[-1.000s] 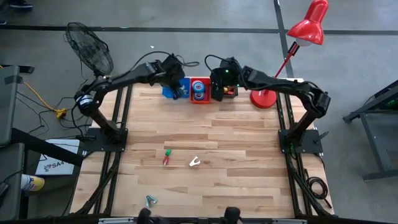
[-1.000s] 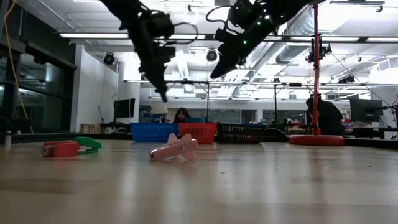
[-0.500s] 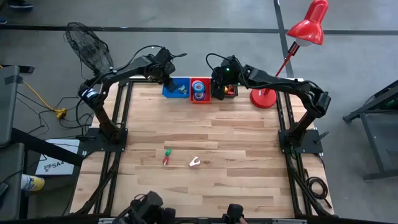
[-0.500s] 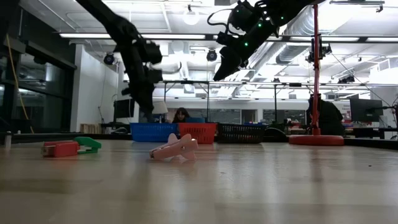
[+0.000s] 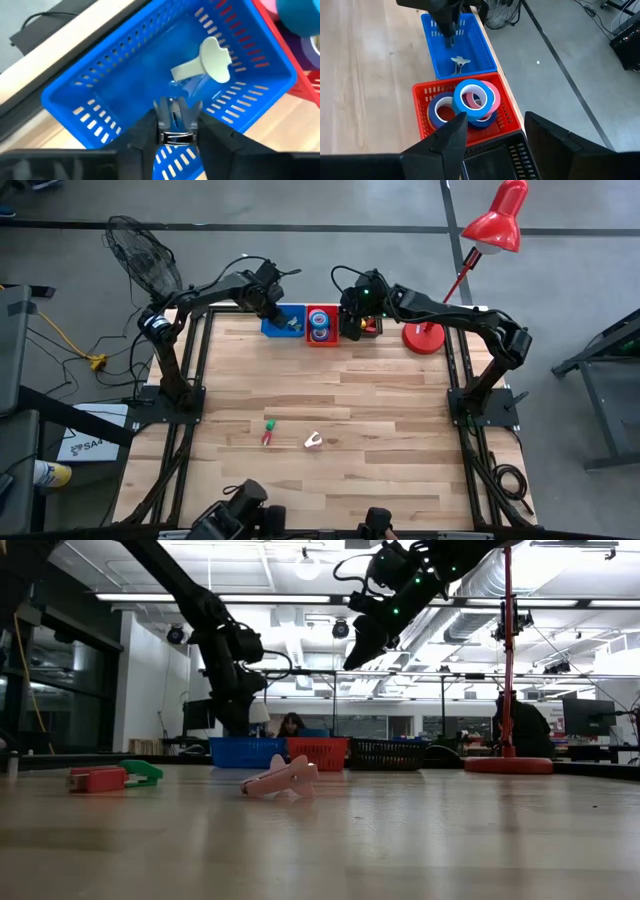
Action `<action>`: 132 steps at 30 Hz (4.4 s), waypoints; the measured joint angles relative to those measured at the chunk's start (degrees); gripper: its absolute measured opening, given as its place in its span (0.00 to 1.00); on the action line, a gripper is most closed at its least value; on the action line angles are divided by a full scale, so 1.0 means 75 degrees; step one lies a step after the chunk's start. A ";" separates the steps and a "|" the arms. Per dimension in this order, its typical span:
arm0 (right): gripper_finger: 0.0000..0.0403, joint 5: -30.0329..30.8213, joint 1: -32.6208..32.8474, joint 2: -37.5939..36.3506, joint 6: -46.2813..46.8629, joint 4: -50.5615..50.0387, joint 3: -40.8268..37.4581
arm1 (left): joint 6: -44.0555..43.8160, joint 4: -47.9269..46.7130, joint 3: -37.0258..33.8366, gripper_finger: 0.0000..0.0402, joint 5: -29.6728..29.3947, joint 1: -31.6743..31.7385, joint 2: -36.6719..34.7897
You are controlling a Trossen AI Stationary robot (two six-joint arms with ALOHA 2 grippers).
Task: Pick and place Stapler, Stapler remover, tape
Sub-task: Put the black staple remover into the blue basket, then put the green stapler into the black basket
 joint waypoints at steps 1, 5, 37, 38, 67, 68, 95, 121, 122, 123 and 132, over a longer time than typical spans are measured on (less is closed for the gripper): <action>0.47 0.0000 0.0000 0.0000 -0.0001 0.0000 0.0000 | -0.0013 0.0000 0.0000 0.32 -0.0050 0.0000 0.0000; 0.47 -0.0002 0.0000 0.0000 -0.0013 0.0000 0.0000 | -0.0007 -0.0024 0.0000 0.43 -0.0016 0.0006 0.0000; 0.47 -0.0079 -0.0064 -0.0078 0.0049 -0.0503 -0.0006 | 0.1009 -0.3184 0.1746 0.60 -0.1193 -0.0367 -0.0477; 0.47 -0.0089 -0.0091 -0.0110 0.0057 -0.0555 -0.0008 | 0.0957 -0.3297 0.1753 0.60 -0.1253 -0.0428 -0.0586; 0.47 -0.1021 -0.0496 -0.0881 -0.0161 -0.1493 -0.0009 | -0.3458 -0.6529 0.1351 0.60 -0.3013 -0.4174 -0.1742; 0.47 -0.1027 -0.0495 -0.0915 -0.0164 -0.1530 -0.0009 | -0.3580 -0.6536 0.1183 0.60 -0.2905 -0.4298 -0.1737; 0.47 -0.0580 -0.0138 -0.2269 0.0773 -0.4612 -0.0009 | -0.6235 -0.2418 -0.2138 0.60 -0.1236 -0.7458 -0.1731; 0.47 -0.0516 0.0632 -0.2331 0.0959 -0.5190 -0.0023 | -0.7572 -0.0519 -0.2953 0.60 -0.0157 -0.7399 -0.1725; 0.47 -0.0516 0.0632 -0.2331 0.0939 -0.5190 -0.0023 | -0.7606 -0.0405 -0.2921 0.60 -0.0159 -0.7399 -0.1725; 0.47 -0.0516 0.0632 -0.2331 0.0920 -0.5190 -0.0023 | -0.7650 -0.0227 -0.2897 0.60 -0.0159 -0.7399 -0.1725; 0.47 -0.0581 0.0632 -0.2328 0.0701 -0.5190 -0.0023 | -0.8264 0.0271 -0.2888 0.59 -0.0380 -0.7404 -0.1568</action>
